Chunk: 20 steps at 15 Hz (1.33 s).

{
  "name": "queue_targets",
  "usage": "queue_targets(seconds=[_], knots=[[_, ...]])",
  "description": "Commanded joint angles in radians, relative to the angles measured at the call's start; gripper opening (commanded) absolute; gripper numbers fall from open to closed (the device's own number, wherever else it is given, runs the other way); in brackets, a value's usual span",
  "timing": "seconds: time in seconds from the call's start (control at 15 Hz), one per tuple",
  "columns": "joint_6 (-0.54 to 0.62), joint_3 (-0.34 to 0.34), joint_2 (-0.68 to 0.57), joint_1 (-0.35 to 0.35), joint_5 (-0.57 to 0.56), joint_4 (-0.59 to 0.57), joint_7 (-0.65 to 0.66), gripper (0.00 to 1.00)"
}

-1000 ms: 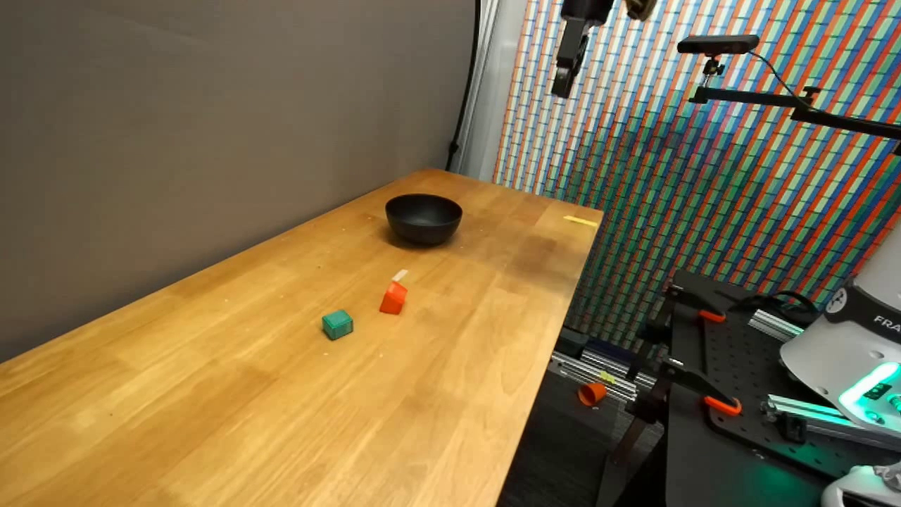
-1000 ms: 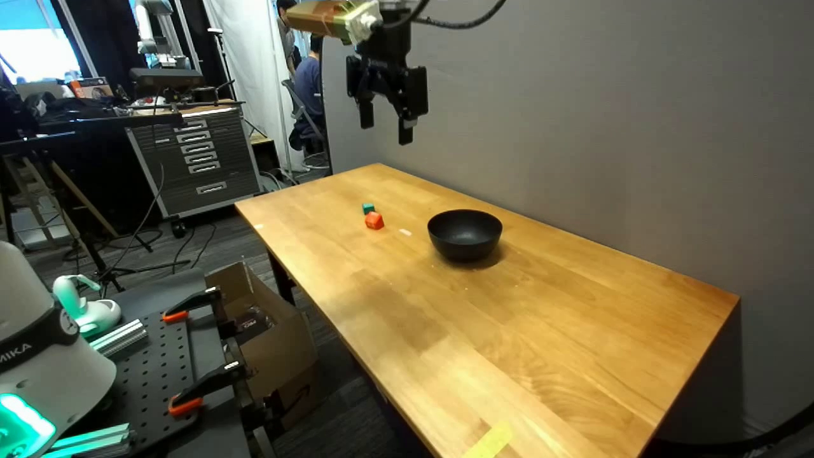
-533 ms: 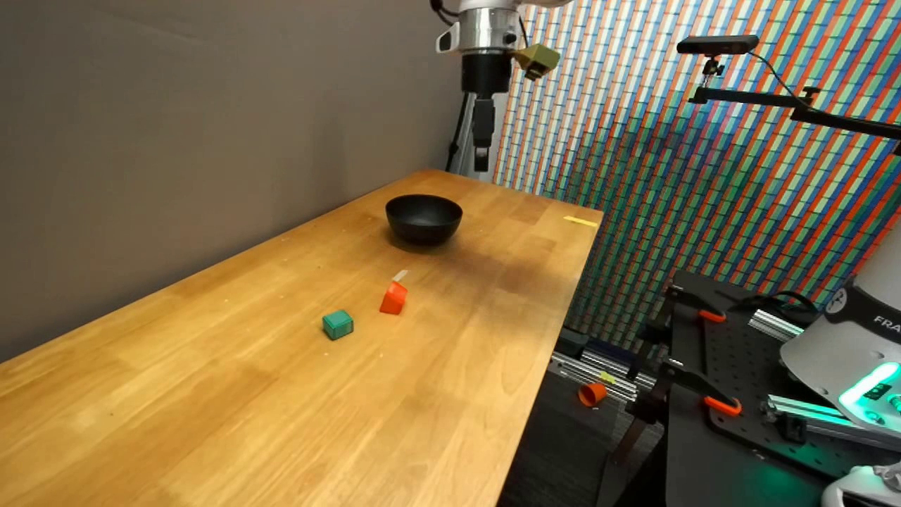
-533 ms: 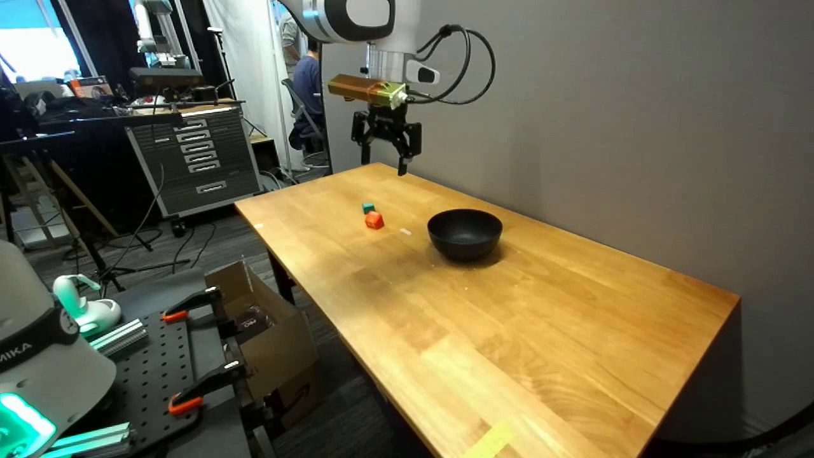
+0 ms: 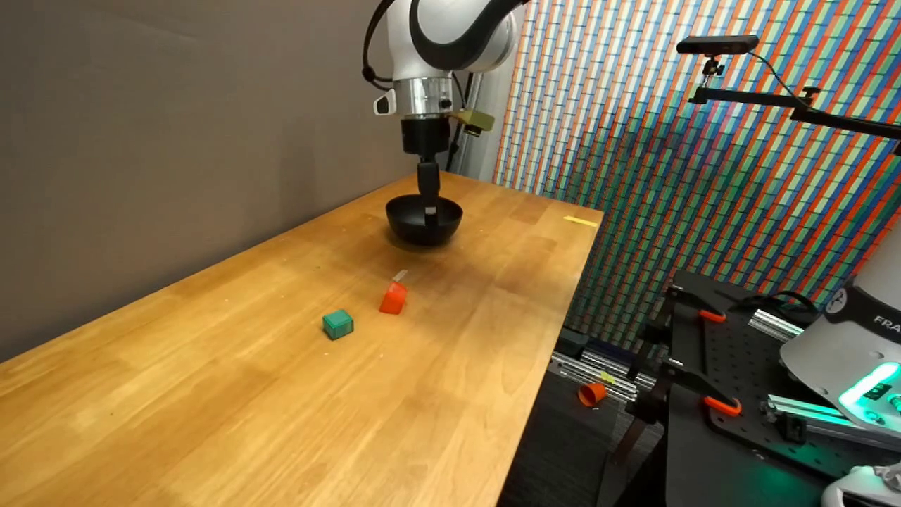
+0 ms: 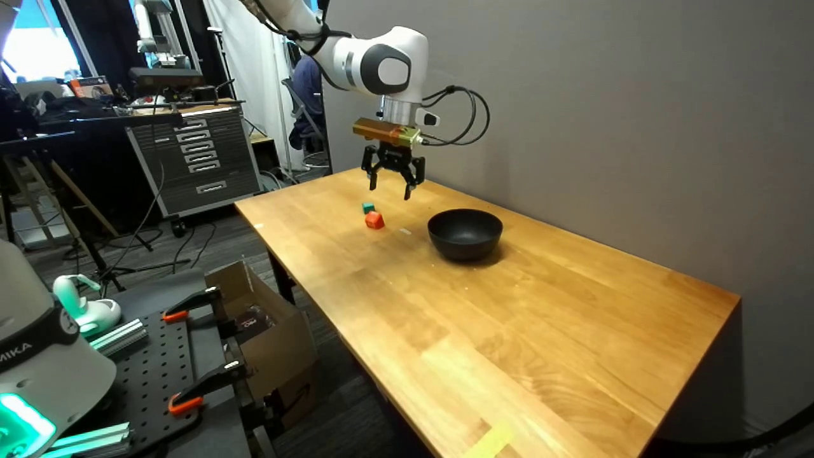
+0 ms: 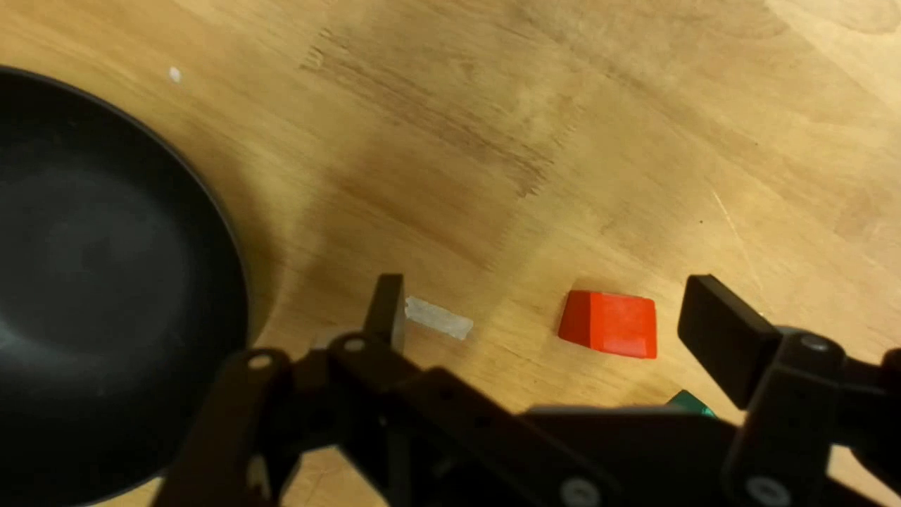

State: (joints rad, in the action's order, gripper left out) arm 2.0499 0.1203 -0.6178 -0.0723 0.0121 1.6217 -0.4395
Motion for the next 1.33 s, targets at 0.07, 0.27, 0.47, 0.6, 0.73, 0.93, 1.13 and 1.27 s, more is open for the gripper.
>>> queue_targets(seconds=[0.07,0.27,0.47,0.6,0.73,0.93,1.13,1.27], knots=[[0.008,0.041,-0.100,-0.018,-0.015,-0.104,0.001,1.00],[0.049,0.042,-0.136,-0.056,-0.044,-0.111,0.028,1.00],[0.081,0.048,-0.160,-0.080,-0.049,-0.102,0.047,1.00],[0.121,0.043,-0.170,-0.097,-0.058,-0.083,0.069,1.00],[0.166,0.036,-0.179,-0.110,-0.071,-0.066,0.093,1.00],[0.237,0.022,-0.189,-0.132,-0.115,-0.041,0.138,1.00],[0.283,0.019,-0.191,-0.143,-0.147,-0.017,0.172,0.72],[0.304,0.015,-0.185,-0.148,-0.162,-0.001,0.196,0.56]])
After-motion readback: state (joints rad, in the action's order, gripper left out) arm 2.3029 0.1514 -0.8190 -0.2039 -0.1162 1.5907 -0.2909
